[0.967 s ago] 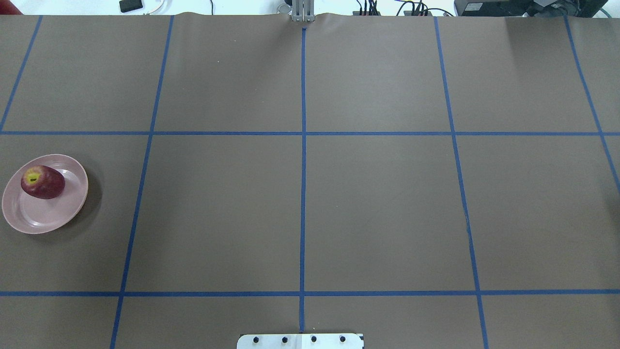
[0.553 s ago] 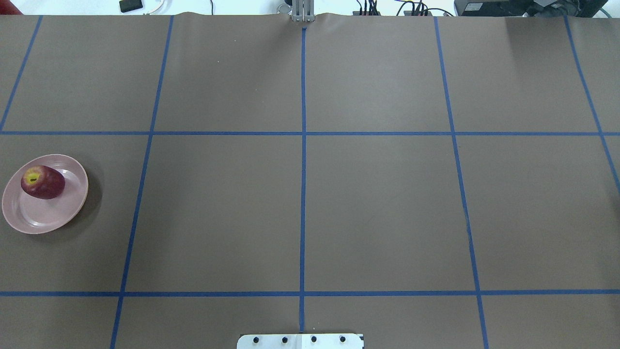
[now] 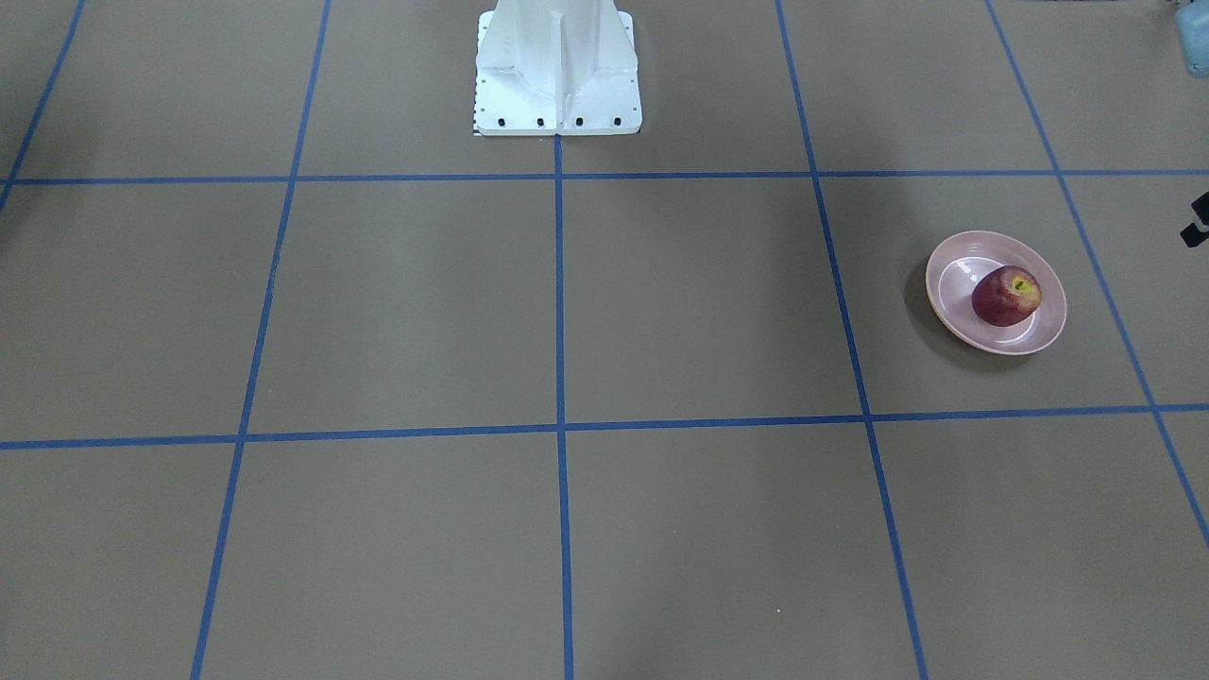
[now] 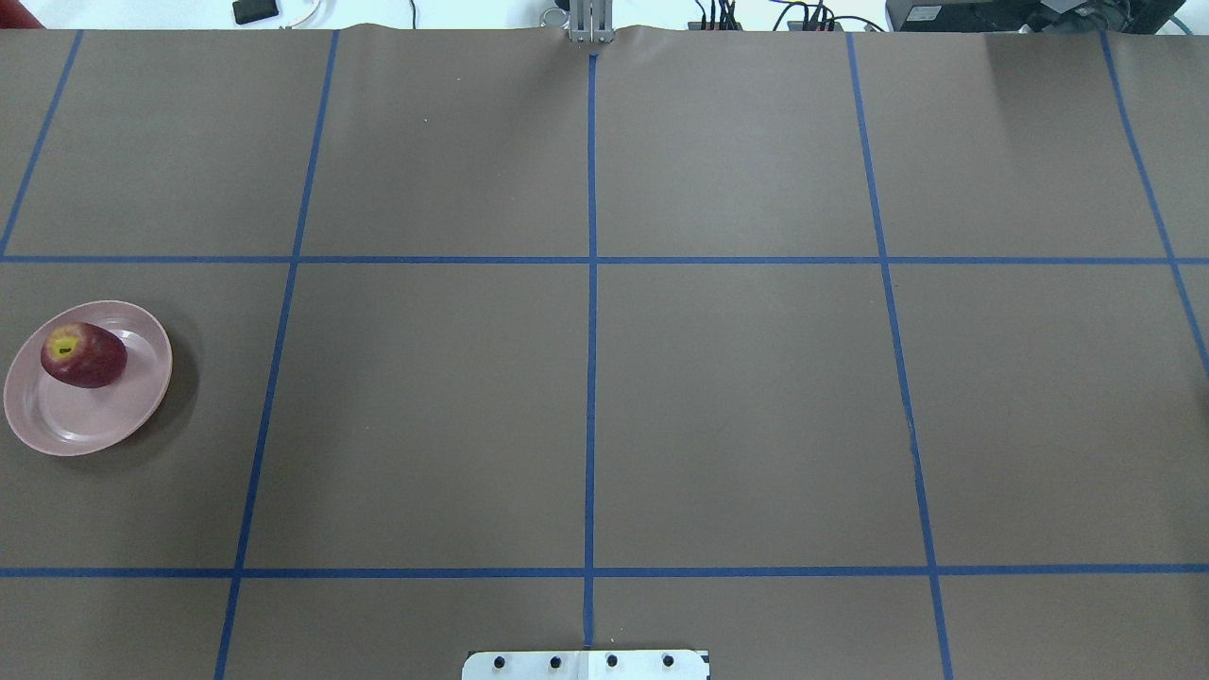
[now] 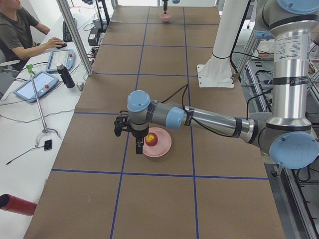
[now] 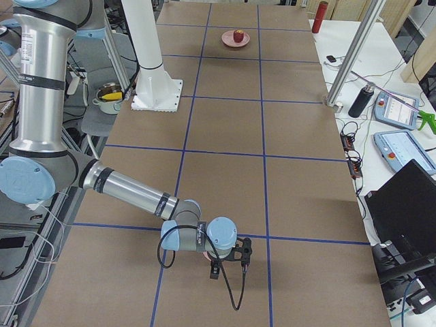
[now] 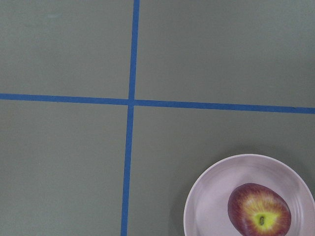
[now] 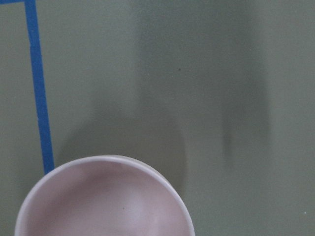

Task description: Move apple from plate to bowl

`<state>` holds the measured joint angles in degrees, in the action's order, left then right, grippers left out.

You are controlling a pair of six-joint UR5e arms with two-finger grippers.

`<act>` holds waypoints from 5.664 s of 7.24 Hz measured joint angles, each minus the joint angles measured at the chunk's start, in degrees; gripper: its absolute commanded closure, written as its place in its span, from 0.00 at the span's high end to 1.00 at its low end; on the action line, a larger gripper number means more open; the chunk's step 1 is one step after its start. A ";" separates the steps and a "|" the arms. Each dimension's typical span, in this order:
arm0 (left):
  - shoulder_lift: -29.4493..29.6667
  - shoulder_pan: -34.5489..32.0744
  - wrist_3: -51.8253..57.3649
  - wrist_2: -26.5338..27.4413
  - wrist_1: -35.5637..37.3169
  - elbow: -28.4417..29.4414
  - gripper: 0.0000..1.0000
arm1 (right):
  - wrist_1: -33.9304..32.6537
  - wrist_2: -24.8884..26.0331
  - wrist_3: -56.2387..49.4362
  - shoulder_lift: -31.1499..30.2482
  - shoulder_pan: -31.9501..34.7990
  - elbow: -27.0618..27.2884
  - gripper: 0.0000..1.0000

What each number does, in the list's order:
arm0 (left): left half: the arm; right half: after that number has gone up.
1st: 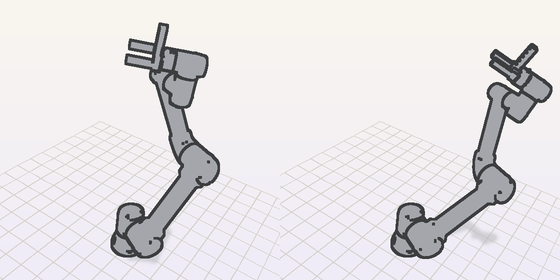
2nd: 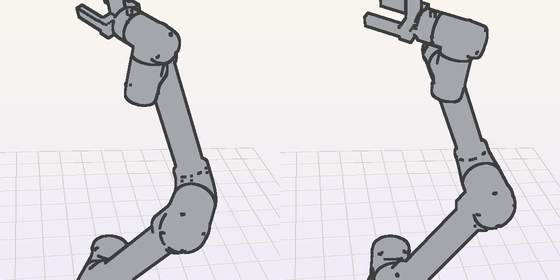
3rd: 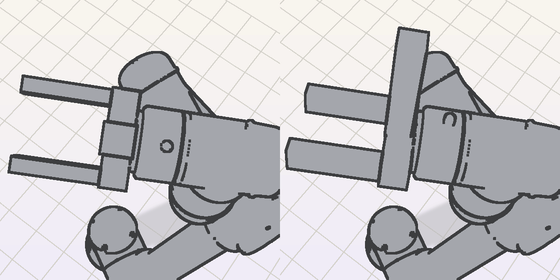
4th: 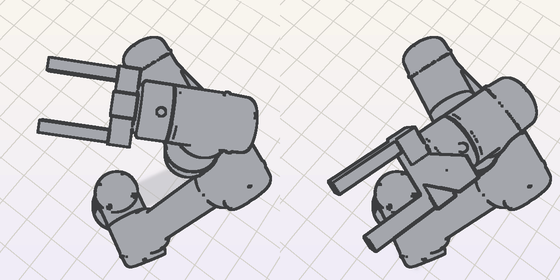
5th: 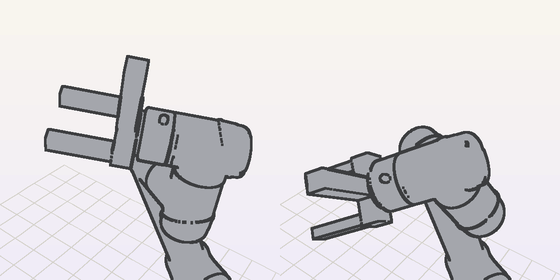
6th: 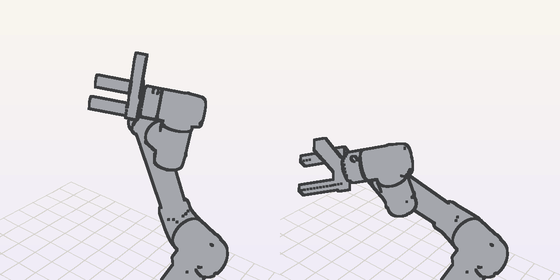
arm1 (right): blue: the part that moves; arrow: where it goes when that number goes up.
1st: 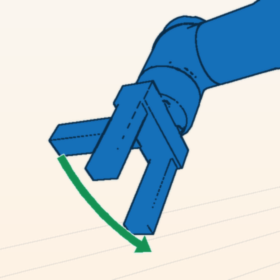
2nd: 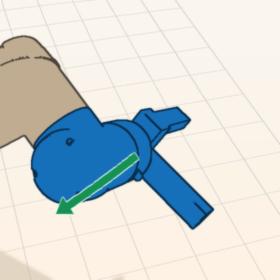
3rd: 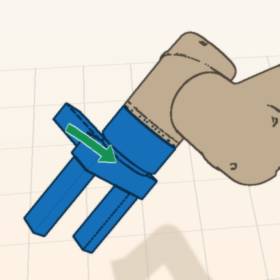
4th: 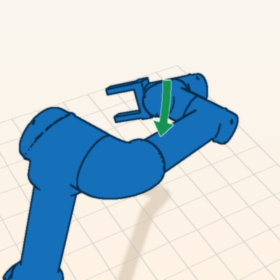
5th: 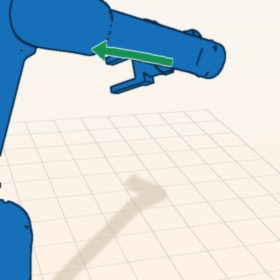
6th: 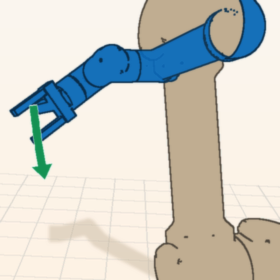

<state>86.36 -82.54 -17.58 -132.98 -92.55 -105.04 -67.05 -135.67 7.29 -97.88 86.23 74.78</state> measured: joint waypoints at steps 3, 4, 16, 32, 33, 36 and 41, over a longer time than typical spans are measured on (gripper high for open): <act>0.03 0.01 -0.04 -0.08 0.00 0.07 0.98 | 0.43 0.25 -0.11 -0.03 -2.19 -0.58 0.91; 0.03 0.02 -0.07 -0.11 -0.02 0.09 0.98 | 0.48 0.22 -0.09 -0.02 -2.32 -1.17 0.21; 0.03 0.01 -0.02 -0.19 -0.11 -0.16 0.98 | 2.76 -10.38 27.54 12.73 -7.98 8.62 0.00; 1.00 2.73 0.57 0.02 -2.01 1.65 0.98 | -7.51 14.56 79.14 54.06 -47.92 0.48 0.00; 1.00 2.74 0.60 -0.03 -2.01 1.66 0.98 | -6.97 14.84 79.17 53.96 -48.47 0.44 0.00; 1.00 2.74 0.22 -0.23 -1.72 1.77 0.98 | -5.56 14.99 79.99 53.80 -48.99 0.45 1.00; -1.17 6.71 -5.58 -0.24 -5.28 0.24 0.98 | -6.12 13.60 81.62 47.31 -46.10 11.83 1.00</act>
<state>85.20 -75.83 -23.15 -133.22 -97.83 -104.80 -73.17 -122.08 88.91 -50.57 40.13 86.61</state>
